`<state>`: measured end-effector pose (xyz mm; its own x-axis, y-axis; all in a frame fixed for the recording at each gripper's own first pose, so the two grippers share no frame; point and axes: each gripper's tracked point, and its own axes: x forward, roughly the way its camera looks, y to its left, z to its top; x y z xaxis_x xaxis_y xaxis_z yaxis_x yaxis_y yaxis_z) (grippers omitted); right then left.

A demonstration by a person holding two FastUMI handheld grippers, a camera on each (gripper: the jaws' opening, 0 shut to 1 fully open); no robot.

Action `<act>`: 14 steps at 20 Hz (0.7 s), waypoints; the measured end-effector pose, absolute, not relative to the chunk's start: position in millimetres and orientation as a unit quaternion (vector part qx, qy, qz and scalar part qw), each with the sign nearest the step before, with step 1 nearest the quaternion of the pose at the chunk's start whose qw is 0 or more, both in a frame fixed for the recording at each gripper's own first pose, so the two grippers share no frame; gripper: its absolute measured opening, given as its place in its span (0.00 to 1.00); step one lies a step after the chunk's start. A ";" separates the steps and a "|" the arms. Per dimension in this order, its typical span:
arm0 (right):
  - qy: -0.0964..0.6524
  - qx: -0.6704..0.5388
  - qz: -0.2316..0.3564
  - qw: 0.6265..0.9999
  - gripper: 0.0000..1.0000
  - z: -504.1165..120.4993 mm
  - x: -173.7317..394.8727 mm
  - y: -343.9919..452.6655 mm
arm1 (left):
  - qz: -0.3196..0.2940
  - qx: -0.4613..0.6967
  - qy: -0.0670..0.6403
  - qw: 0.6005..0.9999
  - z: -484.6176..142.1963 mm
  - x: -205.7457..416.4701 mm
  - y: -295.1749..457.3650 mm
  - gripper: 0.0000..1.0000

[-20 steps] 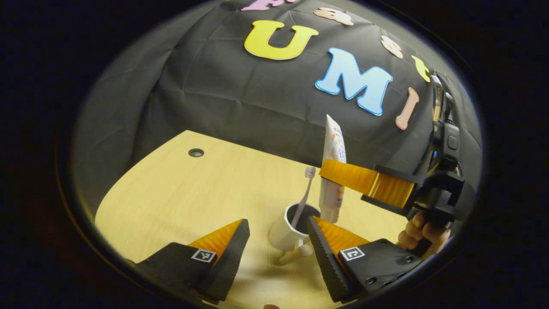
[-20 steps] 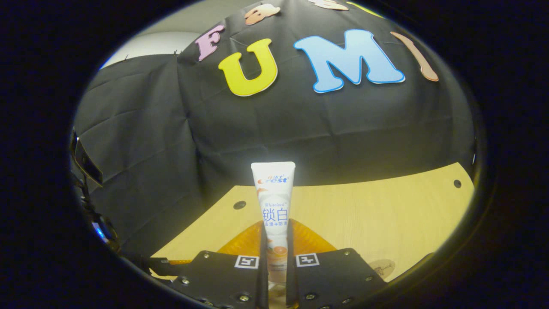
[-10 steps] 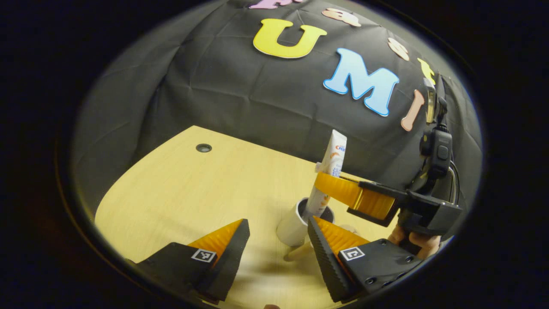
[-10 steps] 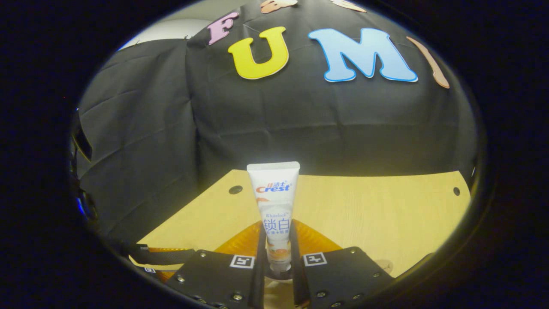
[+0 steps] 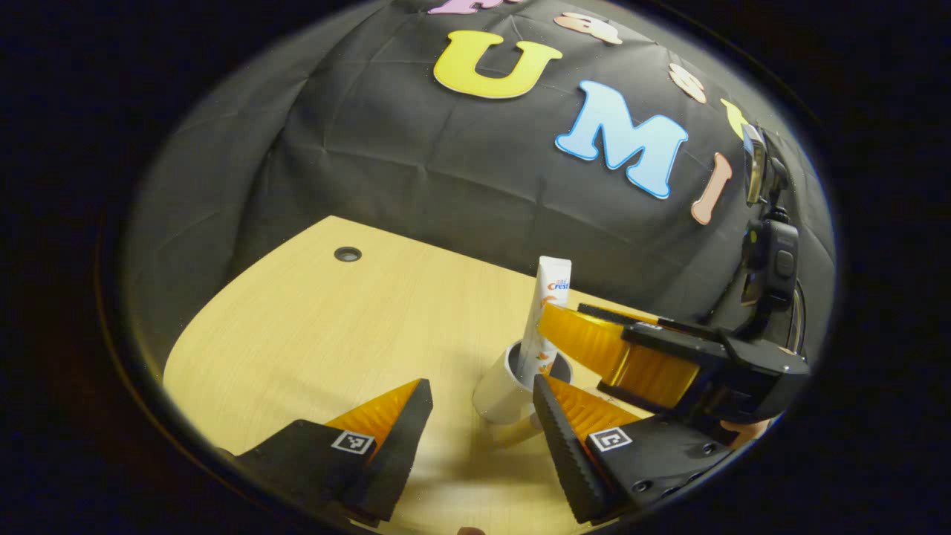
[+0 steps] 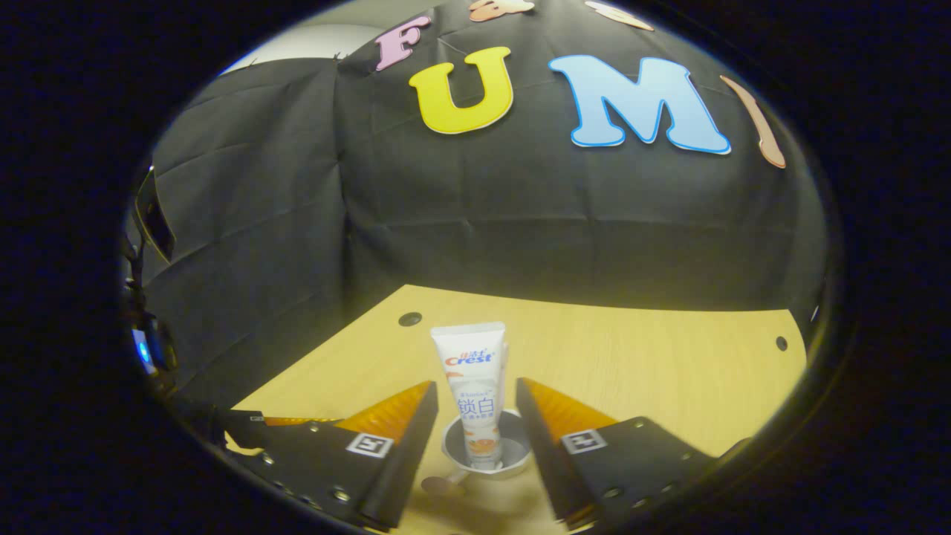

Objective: Put the toothbrush and toothpaste on the desktop into the cup, then pick up the cup and place it on the coaster on the desktop.

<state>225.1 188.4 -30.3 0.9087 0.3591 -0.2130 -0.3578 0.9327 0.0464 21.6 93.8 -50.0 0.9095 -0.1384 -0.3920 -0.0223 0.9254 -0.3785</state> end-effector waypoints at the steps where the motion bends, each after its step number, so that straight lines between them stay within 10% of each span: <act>1: 0.108 0.004 0.178 0.978 0.71 -28.6 224.2 182.7 | -0.030 -0.190 0.212 0.958 -50.8 22.8 92.5 0.94; 2: 0.108 0.011 0.179 0.978 0.86 -26.8 222.1 180.6 | -0.031 -0.189 0.213 0.958 -50.6 23.0 92.3 0.94; 14: 0.086 0.038 0.124 0.988 0.86 -1.3 178.4 93.4 | -0.049 -0.177 0.237 0.954 -50.3 27.1 47.8 0.89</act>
<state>178.4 93.4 -1.3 0.9546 0.2509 -0.1607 -0.2377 0.9665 0.0972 27.1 47.8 -50.3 0.8833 -0.1771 -0.4341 0.0097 0.9326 -0.3608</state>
